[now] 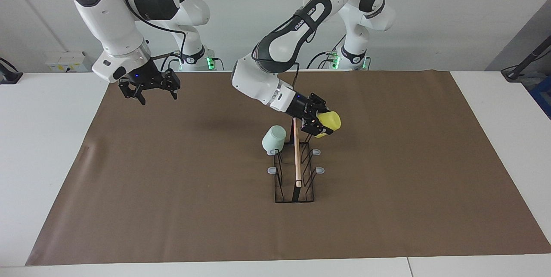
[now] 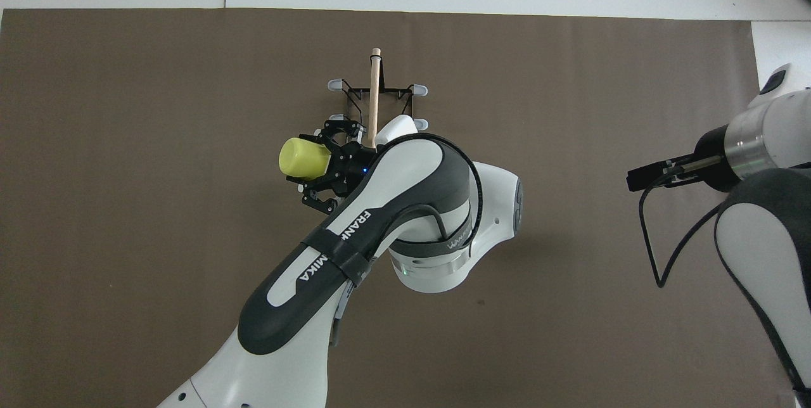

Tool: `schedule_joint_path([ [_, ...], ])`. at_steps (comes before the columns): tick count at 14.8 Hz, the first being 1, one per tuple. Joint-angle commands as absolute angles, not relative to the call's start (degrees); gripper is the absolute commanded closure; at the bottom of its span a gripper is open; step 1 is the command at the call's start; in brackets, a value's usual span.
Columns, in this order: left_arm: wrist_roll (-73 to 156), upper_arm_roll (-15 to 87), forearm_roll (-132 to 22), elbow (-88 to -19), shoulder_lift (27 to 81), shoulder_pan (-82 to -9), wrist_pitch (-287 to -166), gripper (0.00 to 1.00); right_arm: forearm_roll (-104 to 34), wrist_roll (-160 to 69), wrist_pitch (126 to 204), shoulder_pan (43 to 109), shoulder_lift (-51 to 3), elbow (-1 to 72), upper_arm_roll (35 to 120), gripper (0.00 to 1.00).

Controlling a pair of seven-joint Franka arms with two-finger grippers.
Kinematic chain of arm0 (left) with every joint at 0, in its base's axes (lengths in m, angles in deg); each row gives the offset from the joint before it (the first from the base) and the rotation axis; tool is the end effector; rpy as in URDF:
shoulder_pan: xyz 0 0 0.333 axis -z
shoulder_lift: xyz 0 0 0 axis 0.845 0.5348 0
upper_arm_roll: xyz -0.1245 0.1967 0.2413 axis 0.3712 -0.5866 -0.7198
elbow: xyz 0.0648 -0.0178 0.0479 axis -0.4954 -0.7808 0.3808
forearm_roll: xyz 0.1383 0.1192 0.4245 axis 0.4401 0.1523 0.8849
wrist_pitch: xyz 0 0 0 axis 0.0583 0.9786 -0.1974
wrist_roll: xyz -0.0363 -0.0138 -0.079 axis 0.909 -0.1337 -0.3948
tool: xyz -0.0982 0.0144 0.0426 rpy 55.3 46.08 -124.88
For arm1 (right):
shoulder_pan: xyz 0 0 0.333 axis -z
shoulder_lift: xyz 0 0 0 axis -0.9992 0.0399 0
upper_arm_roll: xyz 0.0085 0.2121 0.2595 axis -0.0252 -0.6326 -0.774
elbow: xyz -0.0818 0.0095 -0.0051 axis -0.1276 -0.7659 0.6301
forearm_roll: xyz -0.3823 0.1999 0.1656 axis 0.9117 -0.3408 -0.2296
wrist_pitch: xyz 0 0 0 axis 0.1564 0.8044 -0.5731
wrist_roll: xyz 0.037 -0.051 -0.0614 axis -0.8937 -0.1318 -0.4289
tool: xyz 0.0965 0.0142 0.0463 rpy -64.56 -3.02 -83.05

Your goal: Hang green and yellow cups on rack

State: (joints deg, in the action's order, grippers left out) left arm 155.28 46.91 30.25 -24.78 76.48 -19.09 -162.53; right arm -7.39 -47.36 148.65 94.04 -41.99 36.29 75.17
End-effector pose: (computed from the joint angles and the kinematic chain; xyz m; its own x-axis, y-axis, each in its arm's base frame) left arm 0.5556 -0.4815 0.3837 0.0941 0.4400 0.8931 0.9415 -0.3310 0.0639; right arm 0.6136 0.0379 0.5494 0.9878 0.1553 -0.0132 0.1545 -0.9868 -0.0474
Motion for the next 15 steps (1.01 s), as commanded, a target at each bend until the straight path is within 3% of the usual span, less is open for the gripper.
schedule_joint_path([
  [1, 154.3, 45.8, 31.1, -22.8, 78.0, -17.9, -161.3, 1.00, -6.3, -49.0, 148.6, 94.1, -40.7, 34.7, 74.8, 0.00],
  [4, 154.7, 45.8, 30.9, -25.7, 77.9, -17.6, -163.8, 1.00, -6.4, -49.0, 148.0, 90.0, -40.5, 34.4, 78.8, 0.00],
  [8, 154.9, 45.8, 30.4, -26.5, 77.9, -17.4, -165.6, 1.00, -7.0, -49.0, 147.8, 77.5, -40.3, 34.0, 92.0, 0.00],
  [11, 154.7, 45.8, 30.3, -26.0, 77.8, -16.9, -165.0, 1.00, -7.2, -49.0, 147.9, 77.1, -40.3, 34.0, 92.5, 0.00],
  [12, 154.7, 45.8, 30.3, -25.9, 77.8, -16.8, -164.9, 0.85, -7.1, -49.0, 148.0, 77.3, -40.1, 34.0, 92.5, 0.00],
  [13, 154.7, 45.8, 30.2, -25.8, 77.8, -16.8, -164.6, 0.40, -7.1, -49.0, 148.4, 77.6, -39.7, 34.0, 92.3, 0.00],
  [14, 154.7, 45.8, 30.2, -25.7, 77.8, -16.8, -164.2, 0.00, -7.1, -49.0, 148.5, 78.8, -39.5, 34.0, 91.0, 0.00],
  [15, 154.6, 45.7, 30.3, -25.4, 77.8, -16.8, -163.9, 0.00, -7.2, -49.0, 148.6, 81.1, -39.5, 34.0, 88.7, 0.00],
])
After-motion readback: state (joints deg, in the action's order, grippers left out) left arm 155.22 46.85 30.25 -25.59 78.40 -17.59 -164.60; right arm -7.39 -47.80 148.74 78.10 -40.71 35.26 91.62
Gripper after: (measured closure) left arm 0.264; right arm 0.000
